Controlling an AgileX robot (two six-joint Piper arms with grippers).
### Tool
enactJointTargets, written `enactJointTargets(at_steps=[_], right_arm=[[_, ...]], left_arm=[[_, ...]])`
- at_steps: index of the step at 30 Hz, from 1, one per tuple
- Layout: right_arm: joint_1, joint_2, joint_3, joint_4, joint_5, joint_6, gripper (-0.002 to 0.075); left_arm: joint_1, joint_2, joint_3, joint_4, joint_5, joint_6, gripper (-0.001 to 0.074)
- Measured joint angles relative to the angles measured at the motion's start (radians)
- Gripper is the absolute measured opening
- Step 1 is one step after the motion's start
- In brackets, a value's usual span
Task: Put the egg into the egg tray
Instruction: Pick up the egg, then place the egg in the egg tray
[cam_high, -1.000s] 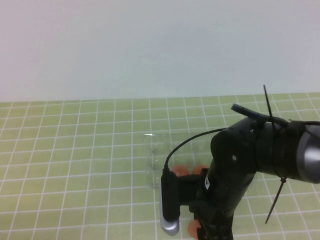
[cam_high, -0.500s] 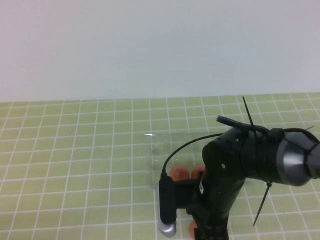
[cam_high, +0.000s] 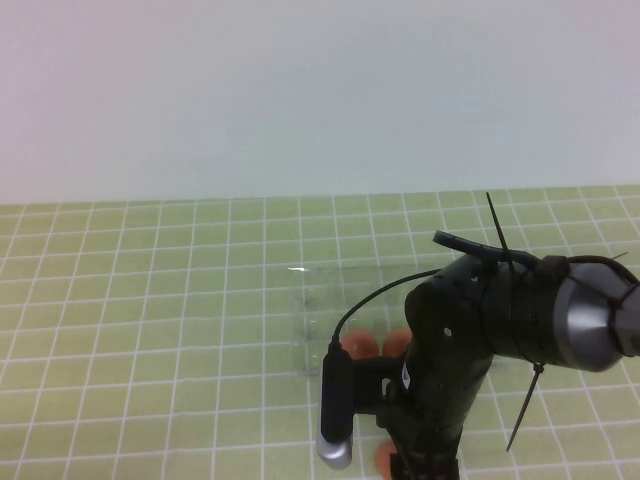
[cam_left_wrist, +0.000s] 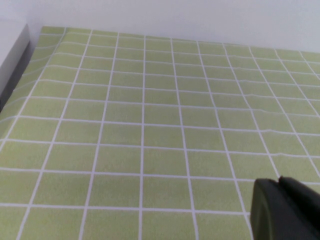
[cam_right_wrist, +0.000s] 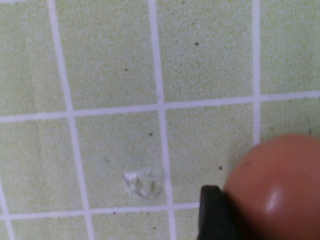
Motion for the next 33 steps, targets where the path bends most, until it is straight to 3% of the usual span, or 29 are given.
enactJointTargets(at_steps=[12, 20, 24, 28, 33], right_arm=[[0.000, -0.064, 0.000, 0.039, -0.038, 0.118, 0.0407], [-0.007, -0.237, 0.016, -0.022, -0.157, 0.340, 0.0407], [-0.060, -0.318, 0.085, -0.069, -0.238, 0.468, 0.0407], [-0.130, -0.423, 0.229, -0.080, -0.410, 0.584, 0.0407], [-0.153, -0.516, 0.439, -0.074, -0.820, 0.697, 0.0407]], left_arm=[[0.000, 0.000, 0.000, 0.000, 0.000, 0.000, -0.0004], [0.000, 0.000, 0.000, 0.000, 0.000, 0.000, -0.0004], [0.000, 0.000, 0.000, 0.000, 0.000, 0.000, -0.0004], [0.000, 0.000, 0.000, 0.000, 0.000, 0.000, -0.0004], [0.000, 0.000, 0.000, 0.000, 0.000, 0.000, -0.0004]])
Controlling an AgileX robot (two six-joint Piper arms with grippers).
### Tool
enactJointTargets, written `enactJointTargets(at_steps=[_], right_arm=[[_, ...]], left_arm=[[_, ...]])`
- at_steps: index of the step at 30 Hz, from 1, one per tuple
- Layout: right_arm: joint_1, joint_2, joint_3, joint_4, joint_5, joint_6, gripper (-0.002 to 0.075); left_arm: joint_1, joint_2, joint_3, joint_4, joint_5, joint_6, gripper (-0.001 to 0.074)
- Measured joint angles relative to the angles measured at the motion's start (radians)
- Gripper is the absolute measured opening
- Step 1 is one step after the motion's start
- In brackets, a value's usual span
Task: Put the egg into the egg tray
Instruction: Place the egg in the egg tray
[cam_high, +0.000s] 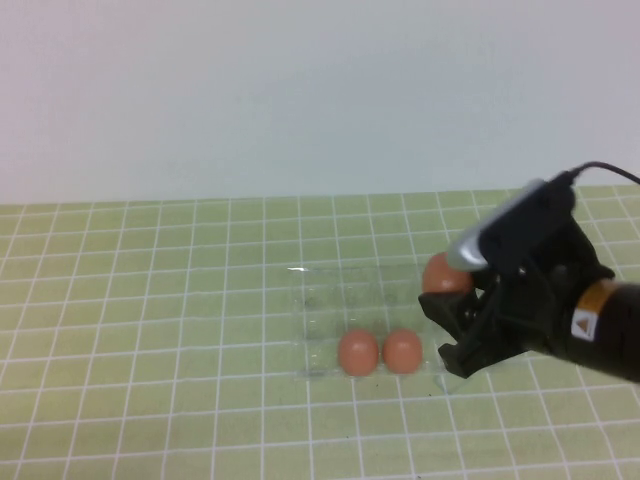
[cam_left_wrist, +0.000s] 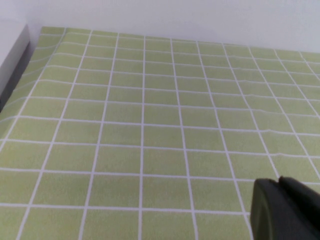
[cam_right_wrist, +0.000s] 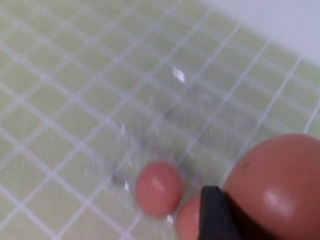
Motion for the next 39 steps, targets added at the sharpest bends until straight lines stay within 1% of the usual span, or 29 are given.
enactJointTargets(at_steps=[2, 5, 8, 11, 14, 18, 24, 29, 39], right_arm=[[0.000, -0.006, 0.080, 0.012, -0.178, 0.009, 0.0407], [0.000, 0.017, 0.176, 0.035, -0.388, 0.012, 0.0406], [0.000, 0.067, 0.230, 0.074, -0.560, 0.004, 0.0406], [0.000, 0.136, 0.250, 0.122, -0.704, 0.001, 0.0406], [0.000, 0.213, 0.255, 0.164, -0.784, 0.001, 0.0406], [0.000, 0.298, 0.255, 0.178, -0.839, 0.001, 0.0406], [0.000, 0.374, 0.255, 0.178, -0.867, 0.004, 0.0406], [0.000, 0.408, 0.255, 0.178, -0.915, 0.007, 0.0406], [0.000, 0.446, 0.255, 0.176, -0.920, 0.038, 0.0410]], left_arm=[[0.000, 0.000, 0.000, 0.000, 0.000, 0.000, -0.0004], [0.000, 0.000, 0.000, 0.000, 0.000, 0.000, -0.0004], [0.000, 0.000, 0.000, 0.000, 0.000, 0.000, -0.0004], [0.000, 0.000, 0.000, 0.000, 0.000, 0.000, -0.0004], [0.000, 0.000, 0.000, 0.000, 0.000, 0.000, -0.0004], [0.000, 0.000, 0.000, 0.000, 0.000, 0.000, -0.0004], [0.000, 0.000, 0.000, 0.000, 0.000, 0.000, -0.0004], [0.000, 0.000, 0.000, 0.000, 0.000, 0.000, -0.0004], [0.000, 0.000, 0.000, 0.000, 0.000, 0.000, -0.0004]])
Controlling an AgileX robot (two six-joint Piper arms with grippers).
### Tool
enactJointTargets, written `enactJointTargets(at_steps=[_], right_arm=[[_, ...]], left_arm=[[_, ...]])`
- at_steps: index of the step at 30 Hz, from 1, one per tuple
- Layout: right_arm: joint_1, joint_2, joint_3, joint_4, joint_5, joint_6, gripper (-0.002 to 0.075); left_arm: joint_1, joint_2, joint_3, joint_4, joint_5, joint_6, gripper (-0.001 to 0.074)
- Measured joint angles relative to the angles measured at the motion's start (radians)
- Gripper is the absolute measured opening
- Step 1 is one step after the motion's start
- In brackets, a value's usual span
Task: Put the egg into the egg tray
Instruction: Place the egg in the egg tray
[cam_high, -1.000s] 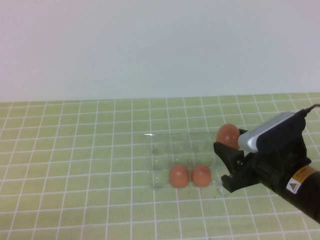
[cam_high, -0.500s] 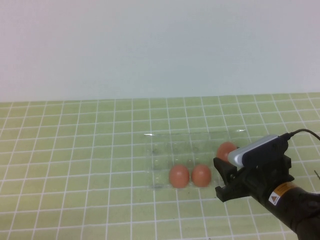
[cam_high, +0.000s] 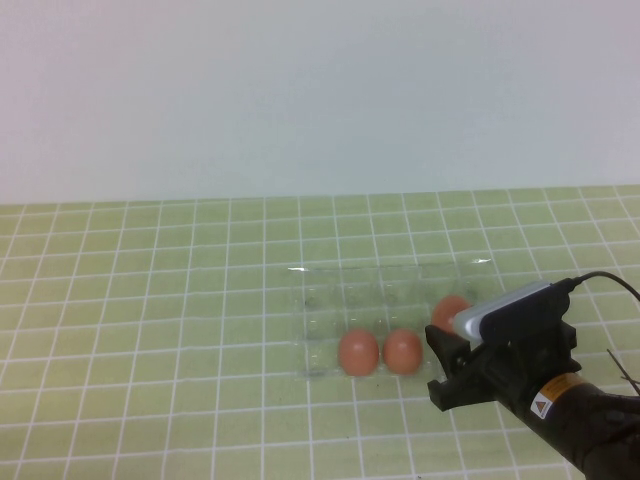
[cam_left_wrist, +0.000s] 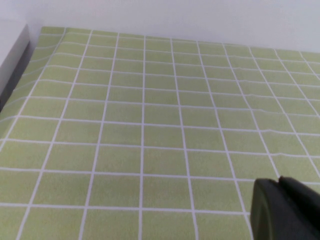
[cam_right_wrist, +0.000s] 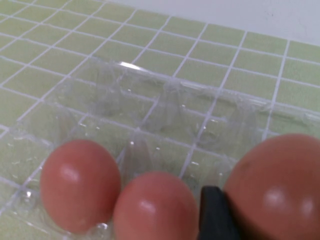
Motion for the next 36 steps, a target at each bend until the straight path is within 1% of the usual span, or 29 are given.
enactJointTargets(at_steps=[5, 12, 15, 19, 20, 22, 23, 24, 26, 27, 30, 36], right_arm=[[0.000, 0.000, 0.000, 0.000, -0.002, 0.014, 0.0442], [0.000, 0.000, 0.000, -0.004, -0.004, 0.016, 0.0507], [0.000, 0.000, 0.000, -0.004, -0.004, 0.016, 0.0519], [0.000, -0.002, 0.000, -0.007, 0.010, 0.016, 0.0517], [0.000, -0.009, 0.000, -0.009, 0.025, 0.014, 0.0504], [0.000, -0.034, 0.000, -0.026, 0.073, 0.014, 0.0443], [0.000, -0.057, 0.000, -0.036, 0.109, 0.012, 0.0386], [0.000, -0.086, 0.000, -0.045, 0.150, 0.007, 0.0314], [0.000, -0.155, 0.000, -0.060, 0.233, -0.015, 0.0150], [0.000, -0.194, 0.000, -0.064, 0.281, -0.032, 0.0099], [0.000, -0.318, 0.000, -0.071, 0.425, -0.080, 0.0030], [0.000, -0.626, 0.002, -0.071, 0.661, -0.154, 0.0005]], left_arm=[[0.000, 0.000, 0.000, 0.000, 0.000, 0.000, -0.0004], [0.000, 0.000, 0.000, 0.000, 0.000, 0.000, -0.0004], [0.000, 0.000, 0.000, 0.000, 0.000, 0.000, -0.0004], [0.000, 0.000, 0.000, 0.000, 0.000, 0.000, -0.0004], [0.000, 0.000, 0.000, 0.000, 0.000, 0.000, -0.0004], [0.000, 0.000, 0.000, 0.000, 0.000, 0.000, -0.0004], [0.000, 0.000, 0.000, 0.000, 0.000, 0.000, -0.0004], [0.000, 0.000, 0.000, 0.000, 0.000, 0.000, -0.0004], [0.000, 0.000, 0.000, 0.000, 0.000, 0.000, -0.0004], [0.000, 0.000, 0.000, 0.000, 0.000, 0.000, -0.0004], [0.000, 0.000, 0.000, 0.000, 0.000, 0.000, -0.0004], [0.000, 0.000, 0.000, 0.000, 0.000, 0.000, -0.0004]])
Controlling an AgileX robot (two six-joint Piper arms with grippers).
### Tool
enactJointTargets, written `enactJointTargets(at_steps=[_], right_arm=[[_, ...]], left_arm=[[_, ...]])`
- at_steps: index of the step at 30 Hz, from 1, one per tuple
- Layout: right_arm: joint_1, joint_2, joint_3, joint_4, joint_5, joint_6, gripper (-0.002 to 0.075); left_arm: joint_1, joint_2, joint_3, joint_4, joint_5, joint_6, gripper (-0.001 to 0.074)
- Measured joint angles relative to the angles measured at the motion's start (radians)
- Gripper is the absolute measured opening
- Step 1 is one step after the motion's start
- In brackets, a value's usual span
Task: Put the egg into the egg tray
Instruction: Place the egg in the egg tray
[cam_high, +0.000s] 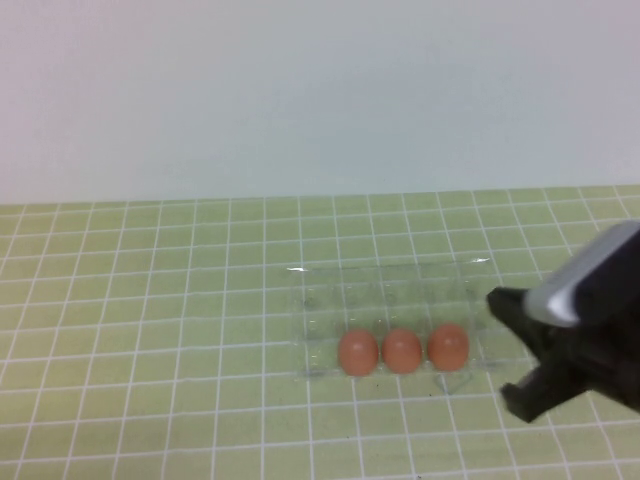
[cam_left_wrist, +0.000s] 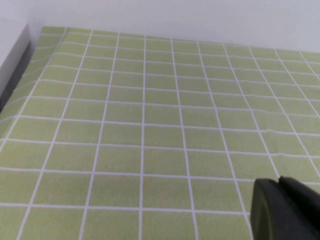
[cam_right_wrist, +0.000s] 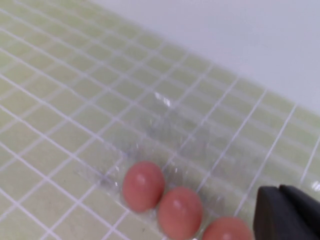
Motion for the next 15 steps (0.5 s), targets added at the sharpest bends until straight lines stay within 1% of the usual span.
enactJointTargets(at_steps=[5, 9, 15], right_arm=[[0.000, -0.248, 0.000, -0.012, 0.131, -0.094, 0.0001], [0.000, -0.410, 0.002, -0.014, 0.184, -0.139, 0.0001], [0.000, -0.510, 0.002, -0.014, 0.198, -0.146, 0.0000]], left_arm=[[0.000, 0.000, 0.000, 0.000, 0.000, 0.000, -0.0004], [0.000, 0.000, 0.000, 0.000, 0.000, 0.000, -0.0004], [0.000, 0.000, 0.000, 0.000, 0.000, 0.000, -0.0004]])
